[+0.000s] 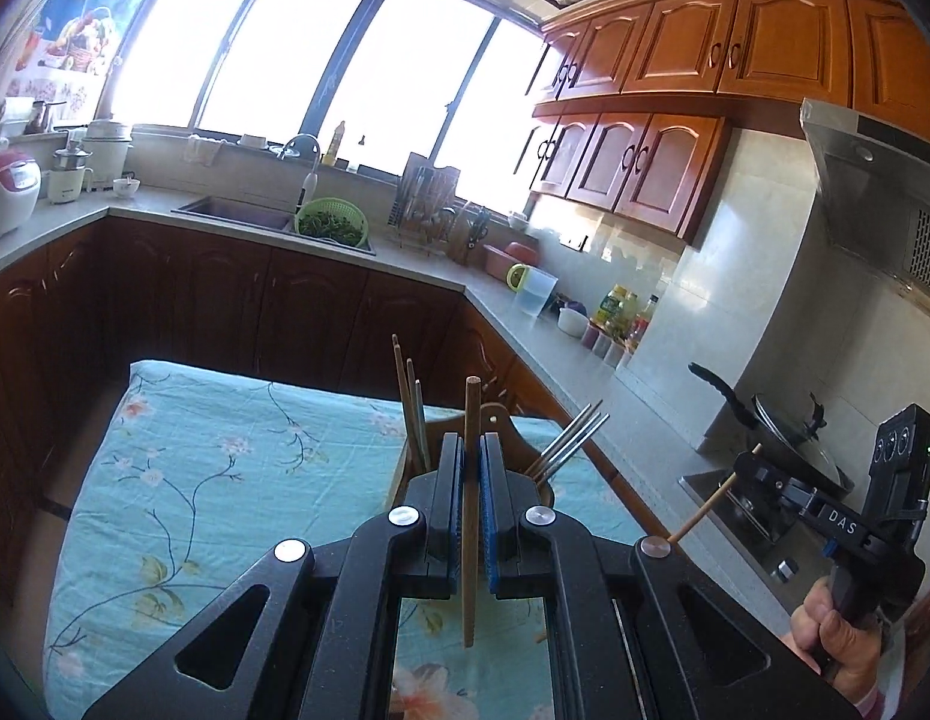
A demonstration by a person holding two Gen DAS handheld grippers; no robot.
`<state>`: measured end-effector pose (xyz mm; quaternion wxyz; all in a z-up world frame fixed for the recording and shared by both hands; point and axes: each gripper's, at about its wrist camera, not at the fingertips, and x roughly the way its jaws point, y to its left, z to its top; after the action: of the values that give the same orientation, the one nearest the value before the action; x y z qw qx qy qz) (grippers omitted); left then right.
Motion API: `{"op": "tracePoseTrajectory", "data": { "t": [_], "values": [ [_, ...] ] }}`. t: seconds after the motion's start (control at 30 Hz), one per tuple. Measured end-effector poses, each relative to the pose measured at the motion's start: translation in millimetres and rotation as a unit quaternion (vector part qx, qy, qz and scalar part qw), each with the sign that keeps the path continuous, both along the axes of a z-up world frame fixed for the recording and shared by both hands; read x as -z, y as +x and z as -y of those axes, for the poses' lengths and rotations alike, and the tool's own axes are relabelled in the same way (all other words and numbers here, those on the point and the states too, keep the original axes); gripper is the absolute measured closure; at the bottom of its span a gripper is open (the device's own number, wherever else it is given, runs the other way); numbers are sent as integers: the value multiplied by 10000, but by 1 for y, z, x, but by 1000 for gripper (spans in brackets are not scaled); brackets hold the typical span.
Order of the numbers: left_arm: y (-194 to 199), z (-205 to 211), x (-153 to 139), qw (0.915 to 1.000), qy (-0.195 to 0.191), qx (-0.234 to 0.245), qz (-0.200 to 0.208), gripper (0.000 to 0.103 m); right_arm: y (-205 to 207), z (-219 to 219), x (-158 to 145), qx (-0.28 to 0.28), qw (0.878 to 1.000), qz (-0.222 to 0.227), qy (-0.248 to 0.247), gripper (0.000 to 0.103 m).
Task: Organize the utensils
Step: 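Lift both held bamboo chopsticks up over the wooden holder, then lower both chopsticks into the wooden holder and open both tools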
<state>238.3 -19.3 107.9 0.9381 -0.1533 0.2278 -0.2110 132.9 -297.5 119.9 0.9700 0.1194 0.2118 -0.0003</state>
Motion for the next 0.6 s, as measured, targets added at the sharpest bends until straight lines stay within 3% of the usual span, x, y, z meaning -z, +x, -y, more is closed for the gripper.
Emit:
{"op": "tracePoseTrajectory", "data": {
  "t": [0.43,0.6],
  "values": [
    [44,10,-22,9971,-116,-365,663,99,50,18,-48,323,9975,622,-42,98],
    [71,24,-9,9957,-144,-511,754,99,77,24,-47,470,9966,676,-13,98]
  ]
}}
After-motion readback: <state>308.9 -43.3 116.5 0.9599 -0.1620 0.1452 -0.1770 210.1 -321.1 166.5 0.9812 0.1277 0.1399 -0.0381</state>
